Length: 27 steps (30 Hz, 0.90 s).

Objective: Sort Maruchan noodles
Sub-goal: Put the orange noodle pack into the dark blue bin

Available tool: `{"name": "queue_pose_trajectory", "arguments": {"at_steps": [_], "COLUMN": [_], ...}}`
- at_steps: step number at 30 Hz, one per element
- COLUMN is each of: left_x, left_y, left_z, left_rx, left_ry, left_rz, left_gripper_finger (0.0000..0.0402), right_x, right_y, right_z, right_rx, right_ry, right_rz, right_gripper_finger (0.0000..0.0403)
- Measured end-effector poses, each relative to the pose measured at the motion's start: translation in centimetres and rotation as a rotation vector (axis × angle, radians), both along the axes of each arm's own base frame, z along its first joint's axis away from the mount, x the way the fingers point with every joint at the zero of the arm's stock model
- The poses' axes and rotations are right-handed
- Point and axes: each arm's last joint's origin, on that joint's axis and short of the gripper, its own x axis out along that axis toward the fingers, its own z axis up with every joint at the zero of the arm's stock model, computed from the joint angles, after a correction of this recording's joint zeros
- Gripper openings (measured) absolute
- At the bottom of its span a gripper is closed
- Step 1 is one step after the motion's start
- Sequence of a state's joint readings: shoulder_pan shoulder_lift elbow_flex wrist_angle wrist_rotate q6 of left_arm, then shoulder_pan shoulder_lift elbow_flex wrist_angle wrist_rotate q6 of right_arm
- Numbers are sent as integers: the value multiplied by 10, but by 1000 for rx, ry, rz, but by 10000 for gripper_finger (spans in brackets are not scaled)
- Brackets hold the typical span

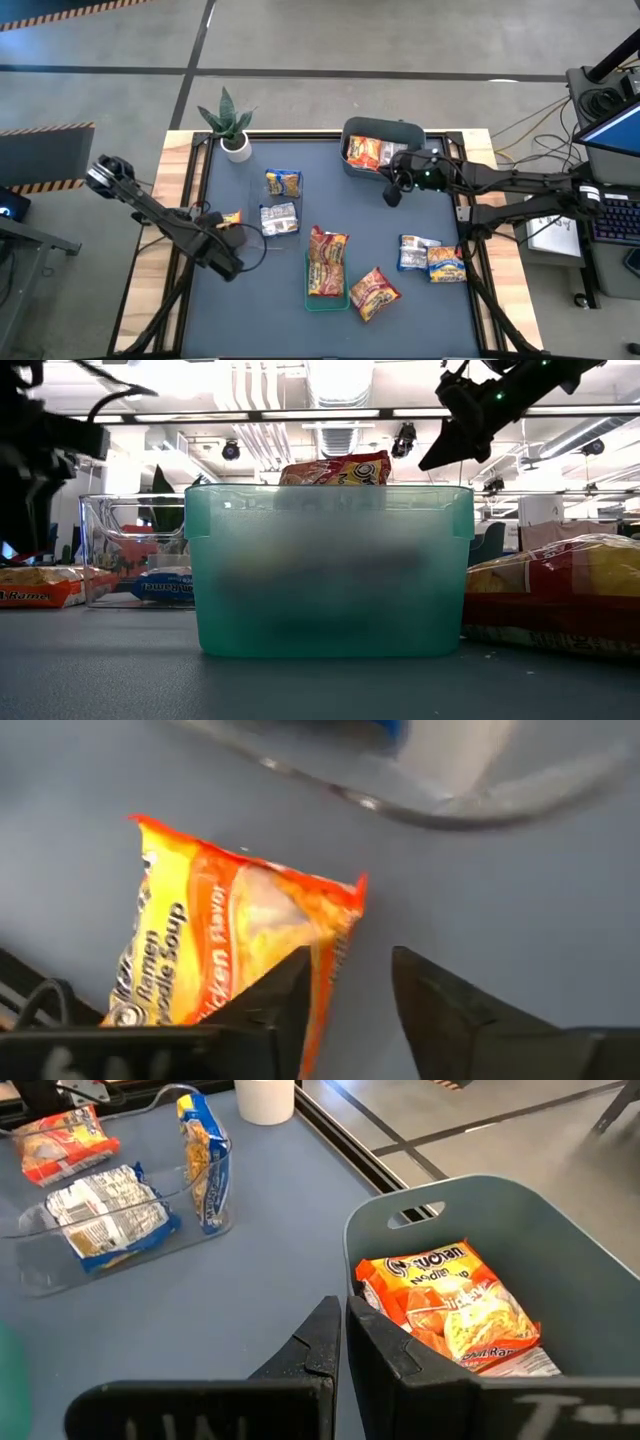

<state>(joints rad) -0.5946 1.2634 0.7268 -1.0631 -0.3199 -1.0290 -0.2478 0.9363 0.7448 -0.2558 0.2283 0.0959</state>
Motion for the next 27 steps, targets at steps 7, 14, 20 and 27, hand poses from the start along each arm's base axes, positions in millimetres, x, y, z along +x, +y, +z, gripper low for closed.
{"name": "queue_pose_trajectory", "arguments": {"at_steps": [7,14,20,27], "left_x": [6,12,14,15], "left_y": [-1,-4,-6,-7], "left_z": [-22,-38,-43,-42], "left_rx": [119,191,214,191], "left_ry": [17,106,113,104], "left_rz": [-40,-84,-62,-32], "left_gripper_finger": [195,201,183,80], "right_x": [2,1,1,1], "right_y": [0,0,0,0], "right_z": [-2,-2,-4,-7], "right_rx": [-5,-15,-21,-21], "right_ry": [14,20,31,40], "right_rz": [5,13,18,20], "right_gripper_finger": [12,12,12,12]}}
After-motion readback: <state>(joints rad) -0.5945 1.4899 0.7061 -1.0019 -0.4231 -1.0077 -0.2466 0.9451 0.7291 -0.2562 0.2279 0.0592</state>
